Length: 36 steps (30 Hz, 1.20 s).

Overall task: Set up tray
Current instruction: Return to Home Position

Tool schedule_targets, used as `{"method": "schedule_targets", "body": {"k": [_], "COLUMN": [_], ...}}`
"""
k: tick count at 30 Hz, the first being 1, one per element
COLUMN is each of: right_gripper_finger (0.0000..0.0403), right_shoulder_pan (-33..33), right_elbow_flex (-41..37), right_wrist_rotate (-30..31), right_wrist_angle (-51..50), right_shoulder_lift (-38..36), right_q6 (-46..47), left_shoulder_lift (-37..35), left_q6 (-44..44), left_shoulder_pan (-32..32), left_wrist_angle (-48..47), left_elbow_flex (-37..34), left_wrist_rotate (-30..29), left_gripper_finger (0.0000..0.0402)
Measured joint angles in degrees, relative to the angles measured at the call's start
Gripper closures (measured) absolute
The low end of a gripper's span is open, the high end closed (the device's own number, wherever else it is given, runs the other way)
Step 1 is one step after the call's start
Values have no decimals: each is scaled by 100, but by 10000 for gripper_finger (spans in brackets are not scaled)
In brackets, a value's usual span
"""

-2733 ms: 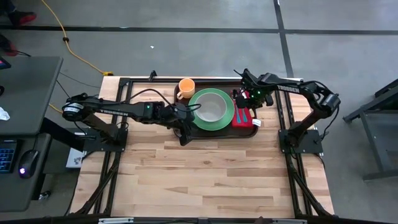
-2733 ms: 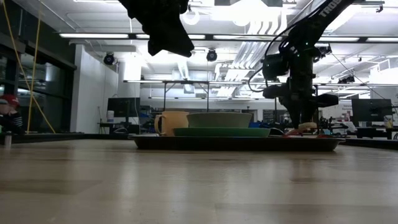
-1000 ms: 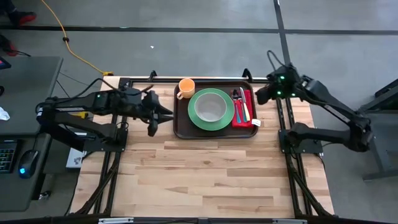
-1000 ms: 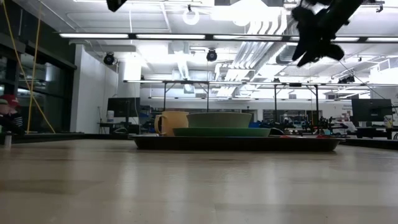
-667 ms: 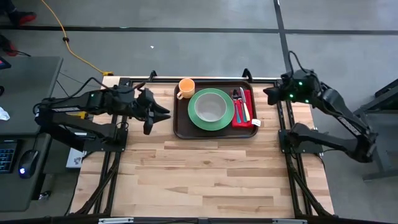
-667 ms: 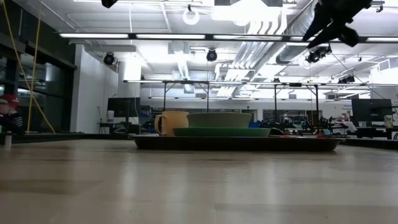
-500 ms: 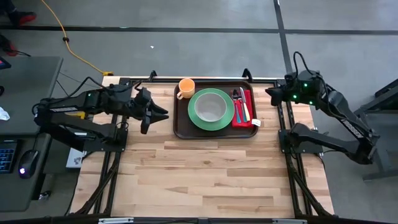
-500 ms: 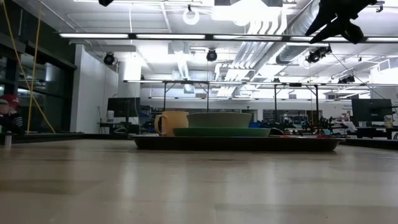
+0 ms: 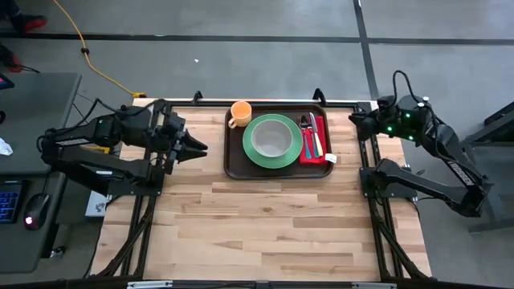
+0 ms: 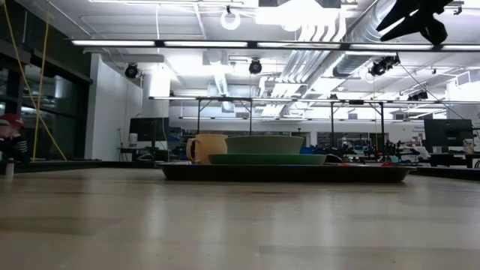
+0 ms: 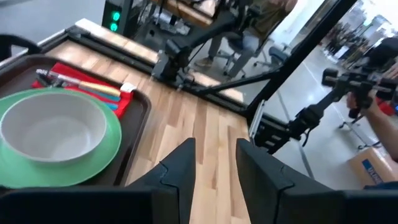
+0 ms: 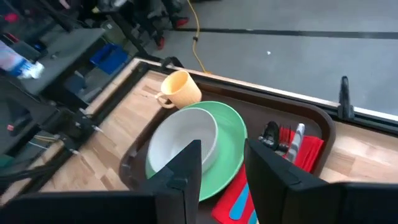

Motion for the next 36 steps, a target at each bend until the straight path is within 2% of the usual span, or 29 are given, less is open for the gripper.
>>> {"method": "schedule_targets", "body": {"k": [9, 16, 27, 31, 36], "right_gripper_finger": [304, 304, 304, 304, 304], "right_shoulder_pan": [122, 142, 121, 122, 122], "right_elbow_flex": [0, 0, -4, -4, -4], "right_wrist_rotate": [-127, -96, -53, -49, 83], "right_wrist_angle": [0, -15, -616, -609, -675], "right_shoulder_lift": [-693, -1258, -1973, -2221, -2479], "right_q6": [509, 515, 679, 649, 595], "left_shoulder_lift": [-104, -246, -740, -982, -1471], "left_q6": [-42, 39, 389, 390, 360], "left_shoulder_pan": [0, 2, 2, 2, 2], "left_wrist_angle": [206, 302, 419, 520, 1383], "left_elbow_flex": [2, 0, -4, -259, -1043], "left_wrist_rotate": [-12, -110, -66, -62, 84], "left_gripper_finger": [257, 257, 257, 256, 257]}}
